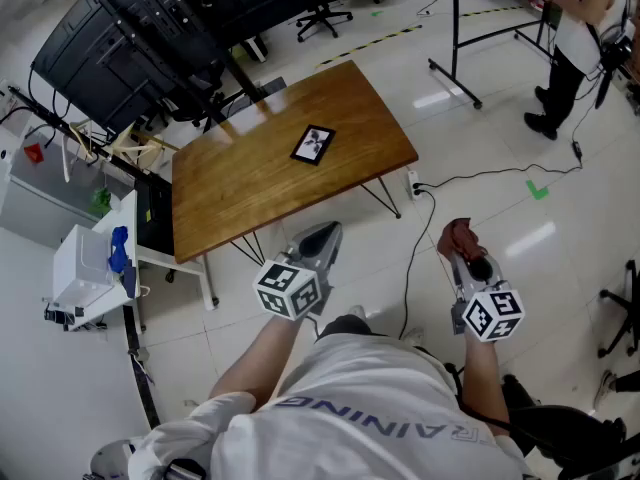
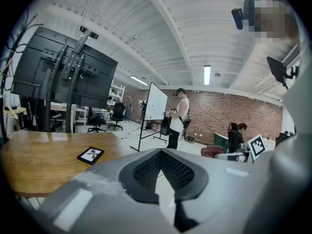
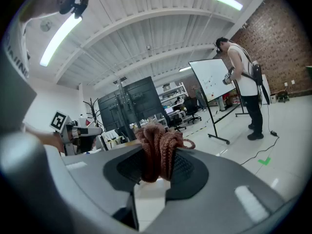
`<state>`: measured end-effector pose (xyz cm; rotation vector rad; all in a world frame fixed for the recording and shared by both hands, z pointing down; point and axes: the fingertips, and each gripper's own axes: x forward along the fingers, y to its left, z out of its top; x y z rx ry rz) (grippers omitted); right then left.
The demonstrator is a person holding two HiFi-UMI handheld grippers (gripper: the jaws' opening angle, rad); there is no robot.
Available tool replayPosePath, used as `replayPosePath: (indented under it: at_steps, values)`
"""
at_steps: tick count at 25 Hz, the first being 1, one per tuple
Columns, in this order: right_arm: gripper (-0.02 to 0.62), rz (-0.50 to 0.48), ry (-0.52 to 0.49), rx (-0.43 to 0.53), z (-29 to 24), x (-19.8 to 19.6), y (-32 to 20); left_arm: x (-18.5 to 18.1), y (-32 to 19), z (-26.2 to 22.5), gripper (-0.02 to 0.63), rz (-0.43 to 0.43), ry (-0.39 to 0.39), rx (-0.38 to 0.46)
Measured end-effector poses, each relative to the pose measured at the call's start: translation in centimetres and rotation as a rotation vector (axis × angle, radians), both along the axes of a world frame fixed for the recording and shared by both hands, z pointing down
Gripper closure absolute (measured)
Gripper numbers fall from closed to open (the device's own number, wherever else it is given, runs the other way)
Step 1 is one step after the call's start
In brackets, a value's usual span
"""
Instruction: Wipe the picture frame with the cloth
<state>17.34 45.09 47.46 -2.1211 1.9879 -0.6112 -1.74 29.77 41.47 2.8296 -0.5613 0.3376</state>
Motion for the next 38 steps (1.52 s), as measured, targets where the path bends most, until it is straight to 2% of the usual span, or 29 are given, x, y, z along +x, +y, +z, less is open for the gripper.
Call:
replayPosePath:
  at_steps: [4, 7, 14, 20, 26, 30, 38]
  values:
    - [0.479, -0.055, -0.034, -0.012, 1.4, -1.9, -0.4, 0.2, -0.9, 0.2, 0.600, -0.024, -0.009, 0.003]
    - [0.479, -0.072, -0.046, -0.032, 2.3, -1.8, -1.2, 0.6, -1.8, 0.5, 0.600, -0.039, -0.003, 0.001]
    - [0.479, -0.132, 0.008, -0.050, 1.8, -1.0, -7.0, -0.2, -7.3, 2.0, 0.600, -0.124, 0.039, -0.028]
    - [0.479, -0.171, 0.060, -0.085, 0.4, 0.5, -15.6, 0.9, -16.1, 1.9, 0.600, -0.160, 0.089, -0.042]
    - [0.479, -0.244, 0.101, -0.110, -0.5, 0.1, -26.2, -0.8, -25.0, 3.4, 0.600, -0.224, 0.089, -0.062]
    - [0.479, -0.279, 0.131, -0.120, -1.9, -0.4, -32.5, -1.9, -27.0, 4.4, 0.600, -0.197, 0.059, -0.065]
    - [0.479, -0.421, 0.159, -0.161, -2.5, -1.9, -41.4, -3.7, -30.9, 5.7, 0.600, -0.314, 0.097, -0.137]
